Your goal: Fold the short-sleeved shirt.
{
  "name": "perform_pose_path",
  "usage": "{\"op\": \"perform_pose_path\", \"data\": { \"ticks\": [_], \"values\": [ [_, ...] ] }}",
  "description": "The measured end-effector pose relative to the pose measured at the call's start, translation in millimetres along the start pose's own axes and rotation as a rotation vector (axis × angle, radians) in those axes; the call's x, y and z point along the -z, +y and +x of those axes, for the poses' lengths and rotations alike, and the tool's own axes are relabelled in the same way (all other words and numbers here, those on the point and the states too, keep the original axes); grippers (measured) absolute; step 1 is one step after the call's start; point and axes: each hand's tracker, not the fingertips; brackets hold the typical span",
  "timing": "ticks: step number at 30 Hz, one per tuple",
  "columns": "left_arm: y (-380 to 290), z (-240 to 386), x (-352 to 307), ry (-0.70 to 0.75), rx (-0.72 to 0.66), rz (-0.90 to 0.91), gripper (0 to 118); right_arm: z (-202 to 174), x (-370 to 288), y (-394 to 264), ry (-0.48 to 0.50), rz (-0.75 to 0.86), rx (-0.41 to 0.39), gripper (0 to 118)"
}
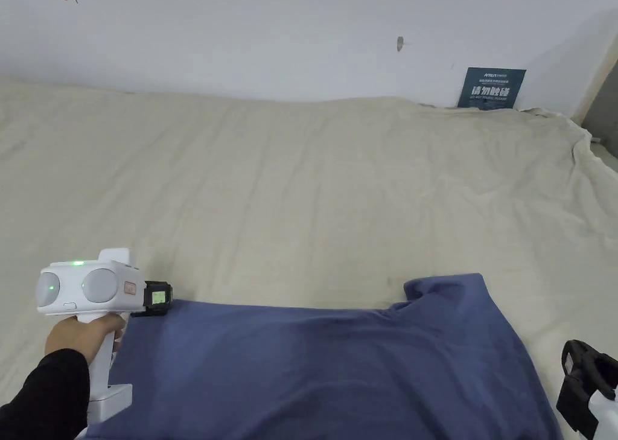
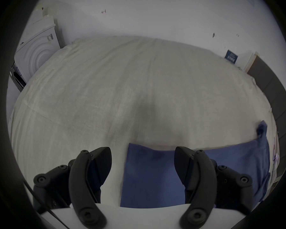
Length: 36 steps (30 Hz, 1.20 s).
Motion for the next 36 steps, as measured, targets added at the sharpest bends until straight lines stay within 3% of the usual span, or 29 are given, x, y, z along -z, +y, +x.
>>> {"op": "perform_pose_path", "data": {
  "ticks": [2, 5, 8, 12, 13, 17, 20, 25, 28, 31, 32, 33, 34, 36],
  "values": [
    [-9.9, 7.1, -0.9, 0.0, 0.022, -0.04, 76, 1.3, 8.1, -1.4, -0.004, -0.015, 0.005, 0],
    [-17.5, 16.0, -2.0, 0.028, 0.06, -0.016, 56, -3.5, 12.4, 0.6, -0.003, -0.035, 0.013, 0],
    [-19.1, 21.7, -13.2, -0.005, 0.066, -0.011, 9, 2.5, 27.5, 0.4, 0.02, -0.065, 0.038, 0],
    [-25.1, 24.2, -36.4, -0.034, 0.089, 0.043, 2, 14.2, 71.3, 8.1, 0.032, -0.141, 0.055, 2],
    [-24.7, 19.0, -40.1, -0.059, 0.079, 0.078, 1, 17.7, 86.2, 11.5, 0.033, -0.171, 0.057, 7],
    [-25.8, 9.6, -64.1, -0.119, 0.058, 0.133, 1, 27.7, 145.0, 18.2, 0.053, -0.273, 0.046, 75],
    [-26.7, 10.2, -87.8, -0.128, 0.063, 0.159, 1, 27.5, 182.9, 17.6, 0.047, -0.368, 0.03, 79],
    [-26.2, 4.7, -95.6, -0.136, 0.072, 0.174, 1, 18.5, 234.1, -0.5, 0.034, -0.523, -0.048, 77],
    [-27.6, 8.6, -102.4, -0.137, 0.074, 0.176, 1, 4.3, 242.0, -11.1, 0.031, -0.581, -0.07, 53],
    [-30.8, 3.5, -95.2, -0.135, 0.073, 0.17, 1, -2.9, 235.4, -14.3, 0.023, -0.56, -0.07, 52],
    [-31.8, 3.2, -95.5, -0.135, 0.072, 0.168, 1, -0.8, 233.6, -12.7, 0.03, -0.56, -0.059, 45],
    [-33.0, 3.0, -95.3, -0.133, 0.073, 0.168, 1, -1.5, 229.6, -10.4, 0.044, -0.556, -0.052, 28],
    [-34.0, 2.8, -94.6, -0.131, 0.072, 0.167, 1, -3.0, 225.6, -9.2, 0.058, -0.544, -0.066, 1],
    [-37.1, 1.8, -97.3, -0.126, 0.064, 0.168, 1, -1.7, 214.4, -5.4, 0.065, -0.525, -0.088, 2]
  ]
}}
